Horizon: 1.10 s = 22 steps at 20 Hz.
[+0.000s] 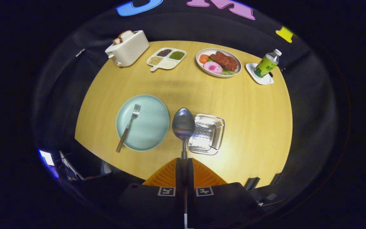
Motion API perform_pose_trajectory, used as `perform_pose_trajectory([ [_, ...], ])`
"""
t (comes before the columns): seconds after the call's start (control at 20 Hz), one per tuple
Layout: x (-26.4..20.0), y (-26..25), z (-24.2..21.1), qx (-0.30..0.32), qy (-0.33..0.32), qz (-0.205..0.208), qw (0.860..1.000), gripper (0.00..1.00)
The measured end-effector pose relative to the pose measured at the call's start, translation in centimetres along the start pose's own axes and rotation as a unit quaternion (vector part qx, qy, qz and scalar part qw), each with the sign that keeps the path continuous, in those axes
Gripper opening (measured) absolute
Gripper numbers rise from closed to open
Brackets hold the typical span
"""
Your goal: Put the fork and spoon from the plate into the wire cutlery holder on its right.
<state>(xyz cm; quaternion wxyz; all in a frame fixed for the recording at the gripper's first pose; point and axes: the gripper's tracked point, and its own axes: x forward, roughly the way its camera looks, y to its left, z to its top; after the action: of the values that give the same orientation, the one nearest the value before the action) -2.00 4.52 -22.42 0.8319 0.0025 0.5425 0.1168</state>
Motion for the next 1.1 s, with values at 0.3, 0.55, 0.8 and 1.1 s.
perform_pose_trajectory([
  [0.3,3.3,-1.6,-2.2,-0.038,0.122,-0.004,0.992,0.08],
  [0.55,5.4,-2.3,-1.3,-0.040,0.172,-0.010,0.984,0.09],
  [0.8,6.8,-3.0,-1.1,-0.039,0.201,-0.015,0.979,0.08],
  [1.1,7.1,-3.8,0.5,-0.018,0.164,-0.016,0.986,0.22],
])
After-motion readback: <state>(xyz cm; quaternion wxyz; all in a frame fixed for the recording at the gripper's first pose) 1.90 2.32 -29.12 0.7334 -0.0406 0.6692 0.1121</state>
